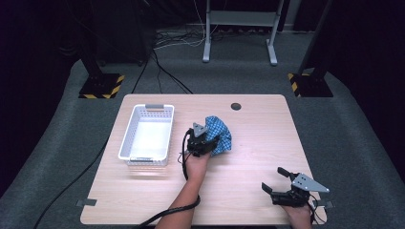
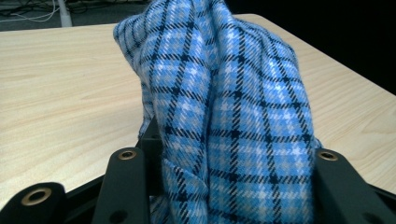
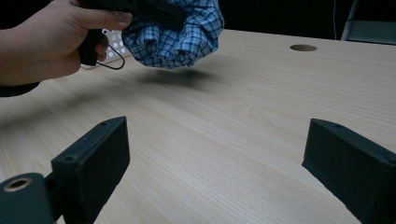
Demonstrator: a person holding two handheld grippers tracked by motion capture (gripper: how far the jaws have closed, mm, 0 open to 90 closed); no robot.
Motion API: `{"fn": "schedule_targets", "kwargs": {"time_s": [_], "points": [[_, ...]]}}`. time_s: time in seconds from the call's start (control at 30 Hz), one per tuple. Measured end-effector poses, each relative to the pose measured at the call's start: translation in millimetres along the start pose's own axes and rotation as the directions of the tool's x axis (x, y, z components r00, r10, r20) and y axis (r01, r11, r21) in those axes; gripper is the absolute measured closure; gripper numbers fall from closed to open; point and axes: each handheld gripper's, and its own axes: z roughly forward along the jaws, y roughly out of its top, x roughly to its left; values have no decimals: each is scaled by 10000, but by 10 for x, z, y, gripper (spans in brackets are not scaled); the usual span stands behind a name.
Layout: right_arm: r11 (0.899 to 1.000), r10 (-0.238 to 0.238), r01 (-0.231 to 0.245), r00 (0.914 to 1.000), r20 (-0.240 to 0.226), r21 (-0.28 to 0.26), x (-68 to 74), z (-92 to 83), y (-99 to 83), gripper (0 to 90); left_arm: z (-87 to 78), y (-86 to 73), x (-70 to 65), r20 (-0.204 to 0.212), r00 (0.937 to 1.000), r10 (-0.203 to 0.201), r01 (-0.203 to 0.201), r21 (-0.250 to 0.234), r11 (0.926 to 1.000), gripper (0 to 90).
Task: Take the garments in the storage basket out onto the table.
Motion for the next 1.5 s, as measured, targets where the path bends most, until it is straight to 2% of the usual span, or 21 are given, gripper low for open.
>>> {"fn": "schedule_targets", "kwargs": {"time_s": [0.47,0.8,0.9,1.03,1.5], "points": [[10000,1,-1,10000,-7,-1,1,-1,0,61,87,-165,42,-102,9998,-168,173,453,9988,513],[10000,6,-6,10000,-15,-1,1,-1,0,61,123,-181,40,-69,10000,-2,7,650,9979,464],[10000,12,-12,10000,-19,7,0,0,0,61,123,-183,44,-72,9999,-72,77,670,9977,465],[10000,15,-15,10000,-12,-13,0,-2,-1,61,114,-183,37,-90,10000,24,-18,689,9976,463],[10000,24,-24,10000,-15,-38,-2,-4,-2,61,115,-181,32,124,9999,-34,22,892,9960,308]]}}
